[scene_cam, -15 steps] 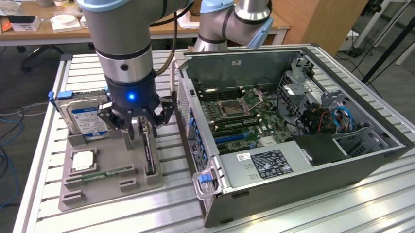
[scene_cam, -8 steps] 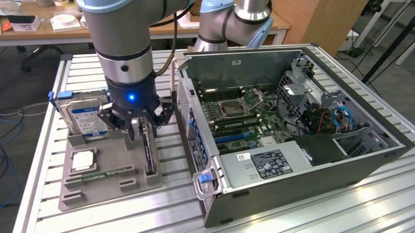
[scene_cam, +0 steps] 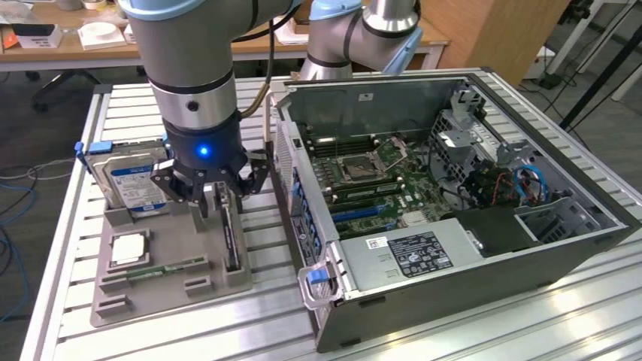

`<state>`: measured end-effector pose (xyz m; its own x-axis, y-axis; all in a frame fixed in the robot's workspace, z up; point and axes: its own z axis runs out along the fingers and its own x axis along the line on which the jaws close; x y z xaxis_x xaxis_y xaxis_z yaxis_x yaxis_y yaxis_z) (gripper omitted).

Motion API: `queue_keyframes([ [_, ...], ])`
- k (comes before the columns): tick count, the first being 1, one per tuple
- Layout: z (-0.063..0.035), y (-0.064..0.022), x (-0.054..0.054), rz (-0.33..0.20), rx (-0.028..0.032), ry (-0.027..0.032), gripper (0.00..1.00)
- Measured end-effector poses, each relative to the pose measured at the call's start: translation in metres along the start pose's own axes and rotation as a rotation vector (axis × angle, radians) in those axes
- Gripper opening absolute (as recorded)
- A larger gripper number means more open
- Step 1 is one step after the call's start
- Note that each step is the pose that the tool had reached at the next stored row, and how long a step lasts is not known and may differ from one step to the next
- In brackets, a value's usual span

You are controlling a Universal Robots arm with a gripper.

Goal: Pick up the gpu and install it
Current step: 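Pick up the gpu and move the gpu toward the slot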

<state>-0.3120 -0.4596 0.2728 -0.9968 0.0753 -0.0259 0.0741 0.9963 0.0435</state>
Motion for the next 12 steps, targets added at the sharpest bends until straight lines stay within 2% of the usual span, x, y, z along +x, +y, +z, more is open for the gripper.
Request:
queue_keyframes([
  [12, 0.0093, -0.0004, 0.0002, 0.0, -0.0001, -0.0005, 0.53],
])
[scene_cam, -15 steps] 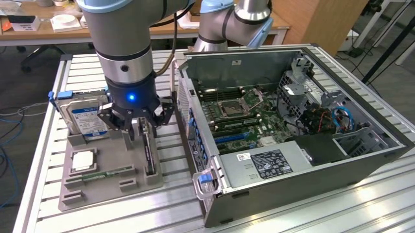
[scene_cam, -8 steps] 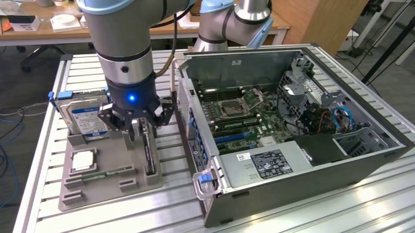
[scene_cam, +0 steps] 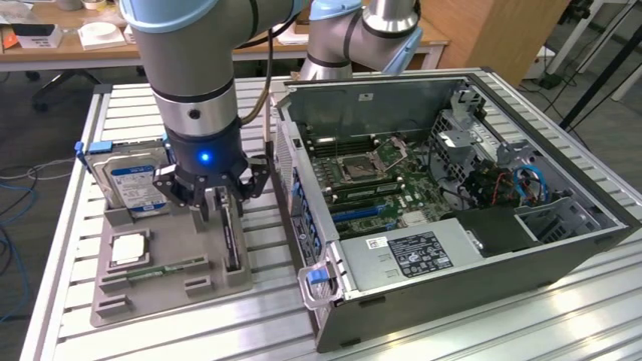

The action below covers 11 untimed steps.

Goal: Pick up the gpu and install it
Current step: 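Pick up the gpu and move the gpu toward the slot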

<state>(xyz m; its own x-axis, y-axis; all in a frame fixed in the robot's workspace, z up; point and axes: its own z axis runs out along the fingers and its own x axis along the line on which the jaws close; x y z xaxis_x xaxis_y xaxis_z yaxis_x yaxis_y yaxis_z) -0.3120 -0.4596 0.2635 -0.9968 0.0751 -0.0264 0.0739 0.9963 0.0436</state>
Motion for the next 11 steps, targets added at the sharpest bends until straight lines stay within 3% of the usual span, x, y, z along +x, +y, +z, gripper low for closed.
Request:
queue_keyframes([
  [11, 0.0022, -0.0001, -0.0002, 0.0, 0.0001, 0.0001, 0.53],
])
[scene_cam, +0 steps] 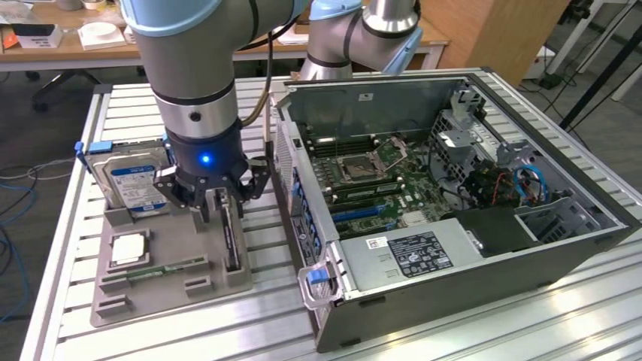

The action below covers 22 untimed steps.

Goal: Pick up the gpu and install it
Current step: 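Pick up the gpu and move the gpu toward the slot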

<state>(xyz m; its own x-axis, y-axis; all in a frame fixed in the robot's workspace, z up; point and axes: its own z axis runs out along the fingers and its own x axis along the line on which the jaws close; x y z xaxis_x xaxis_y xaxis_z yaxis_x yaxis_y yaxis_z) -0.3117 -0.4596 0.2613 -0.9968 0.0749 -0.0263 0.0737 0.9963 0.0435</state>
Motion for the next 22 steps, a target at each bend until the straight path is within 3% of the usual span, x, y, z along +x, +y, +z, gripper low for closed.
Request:
queue_keyframes([
  [22, 0.0099, -0.0004, 0.0001, 0.0, 0.0, 0.0, 0.53],
])
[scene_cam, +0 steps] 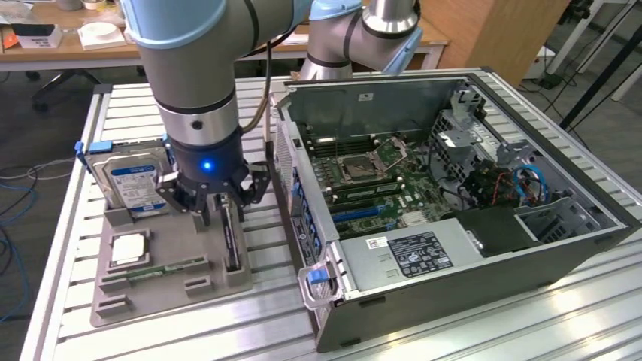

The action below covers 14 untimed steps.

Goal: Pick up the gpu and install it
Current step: 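Pick up the gpu and move the gpu toward the slot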

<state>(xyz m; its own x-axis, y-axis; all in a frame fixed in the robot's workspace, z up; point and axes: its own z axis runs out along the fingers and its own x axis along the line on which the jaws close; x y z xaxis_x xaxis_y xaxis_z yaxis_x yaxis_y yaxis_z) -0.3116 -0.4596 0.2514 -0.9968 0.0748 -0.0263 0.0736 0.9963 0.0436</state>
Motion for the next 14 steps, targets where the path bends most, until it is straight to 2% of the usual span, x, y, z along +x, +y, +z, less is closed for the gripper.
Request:
queue_keyframes([
  [14, 0.0102, -0.0003, 0.0002, 0.0, -0.0001, -0.0001, 0.53],
])
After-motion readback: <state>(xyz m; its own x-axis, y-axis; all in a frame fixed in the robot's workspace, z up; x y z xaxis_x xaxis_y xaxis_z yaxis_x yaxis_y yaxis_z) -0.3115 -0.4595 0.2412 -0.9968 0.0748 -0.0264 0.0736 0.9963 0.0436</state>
